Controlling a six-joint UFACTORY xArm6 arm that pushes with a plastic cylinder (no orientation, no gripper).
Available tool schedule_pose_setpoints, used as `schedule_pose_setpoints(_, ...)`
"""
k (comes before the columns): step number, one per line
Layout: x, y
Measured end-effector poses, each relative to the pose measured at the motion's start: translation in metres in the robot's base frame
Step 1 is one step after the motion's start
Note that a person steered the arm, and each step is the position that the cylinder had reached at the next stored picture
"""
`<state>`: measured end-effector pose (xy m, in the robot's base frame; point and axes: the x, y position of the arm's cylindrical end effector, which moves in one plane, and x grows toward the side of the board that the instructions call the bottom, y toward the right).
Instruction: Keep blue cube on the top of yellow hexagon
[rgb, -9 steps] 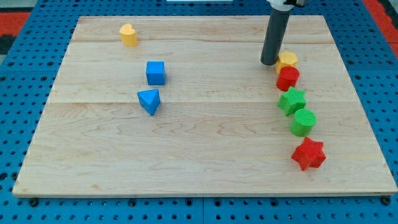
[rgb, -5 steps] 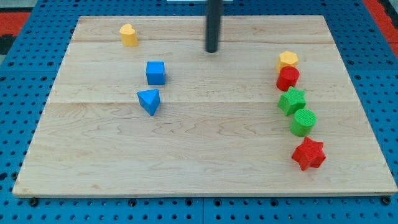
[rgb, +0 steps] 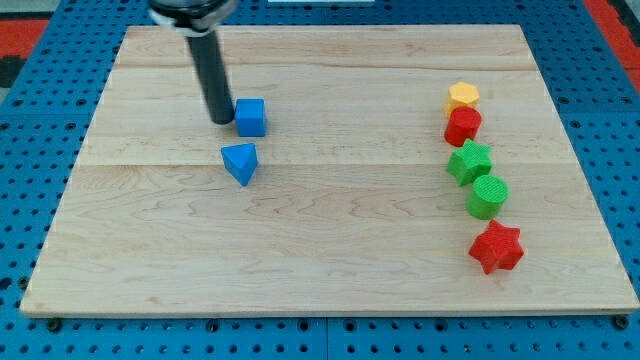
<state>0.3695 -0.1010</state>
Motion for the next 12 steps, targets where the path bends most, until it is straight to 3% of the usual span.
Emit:
schedule_pose_setpoints(3,-0.004,0.087)
schedule_pose_setpoints(5,0.044,0.077)
schedule_pose_setpoints(7,0.003,0.104)
schedule_pose_setpoints(11,-0.086,0.215)
schedule_pose_setpoints(12,-0.087,0.25)
